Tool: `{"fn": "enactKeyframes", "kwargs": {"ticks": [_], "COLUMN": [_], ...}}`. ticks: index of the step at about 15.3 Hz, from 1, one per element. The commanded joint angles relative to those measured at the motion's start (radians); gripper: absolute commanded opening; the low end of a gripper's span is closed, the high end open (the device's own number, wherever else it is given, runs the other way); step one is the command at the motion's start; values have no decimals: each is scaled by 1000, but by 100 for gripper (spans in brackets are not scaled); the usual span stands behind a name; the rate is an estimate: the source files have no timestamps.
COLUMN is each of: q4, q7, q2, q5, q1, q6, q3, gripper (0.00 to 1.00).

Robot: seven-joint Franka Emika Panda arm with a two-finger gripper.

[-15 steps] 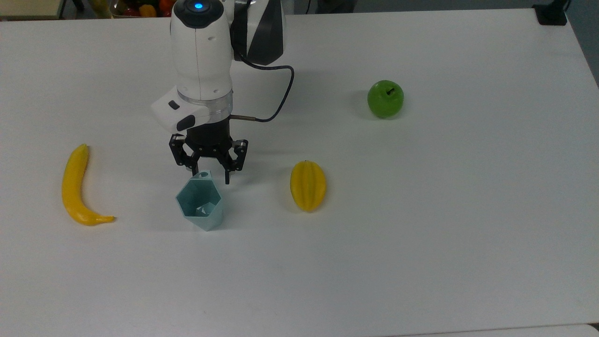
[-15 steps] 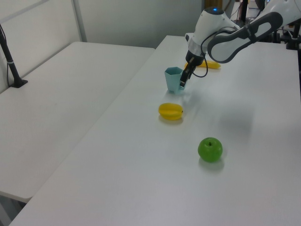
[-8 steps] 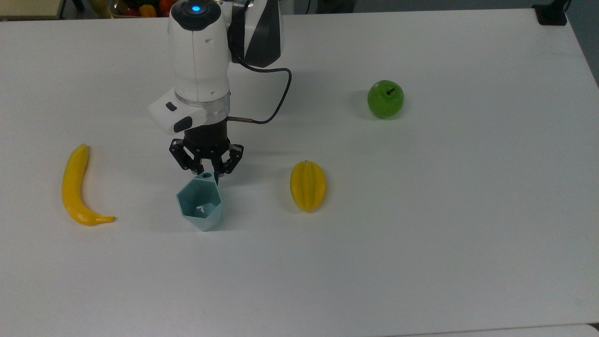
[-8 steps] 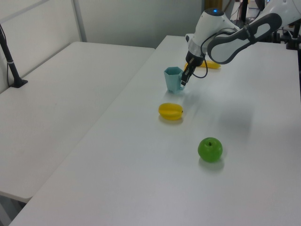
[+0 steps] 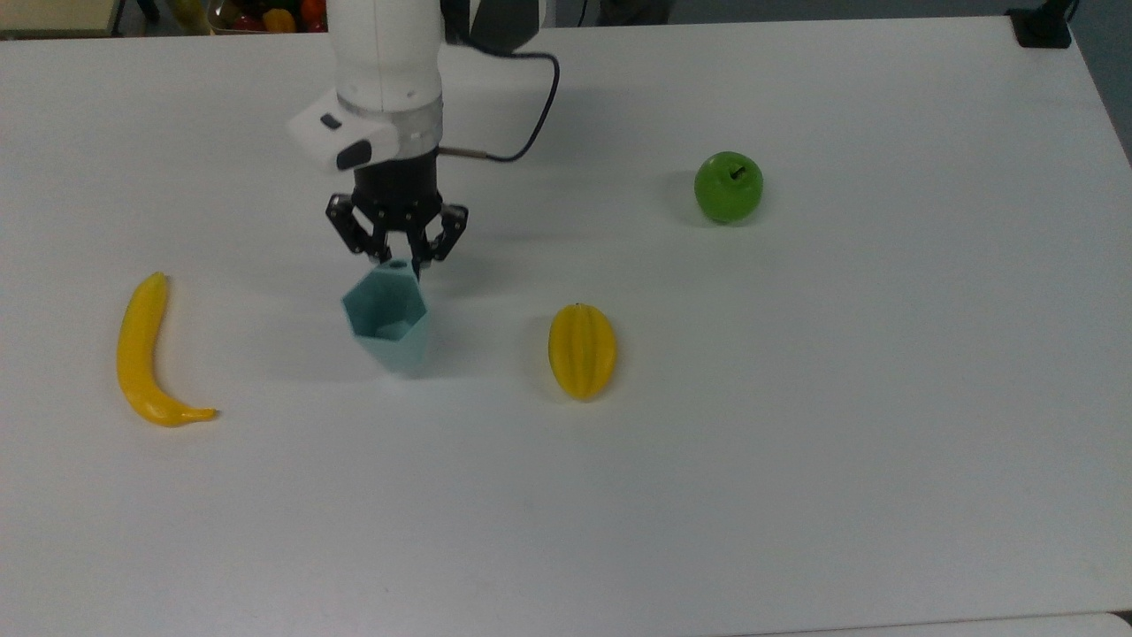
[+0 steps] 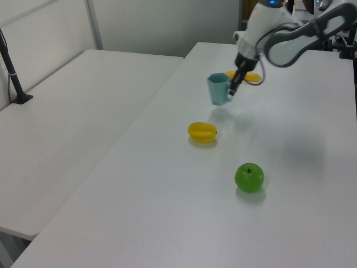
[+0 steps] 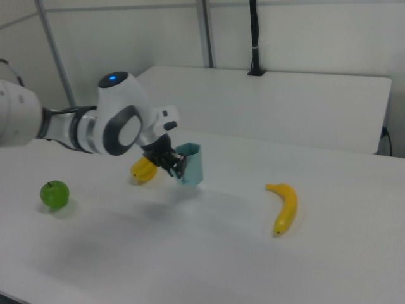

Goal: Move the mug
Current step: 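Slide the gripped mug across the table toward the green apple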

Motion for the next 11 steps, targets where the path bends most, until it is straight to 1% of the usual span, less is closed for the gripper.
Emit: {"fn": "enactKeyframes", "kwargs": {"ticks": [1, 3, 4, 6, 8, 9, 10, 11], "q4": [-278, -347, -373, -389, -389, -389, -388, -389], "q7": [62, 108, 119, 137, 145, 148, 148, 147], "q2": [-240, -290, -300, -295, -291, -292, -292, -292], "q5": [-22, -22, -22, -22, -22, -22, -22, -22], "q1": [44, 50, 66, 92, 93, 92, 92, 93], "q6": [-39, -37, -37, -36, -36, -36, -40, -51], "q3": [2, 5, 6, 5, 6, 6, 6, 5], "gripper": [7, 7, 7, 9, 12, 18, 33, 43]}}
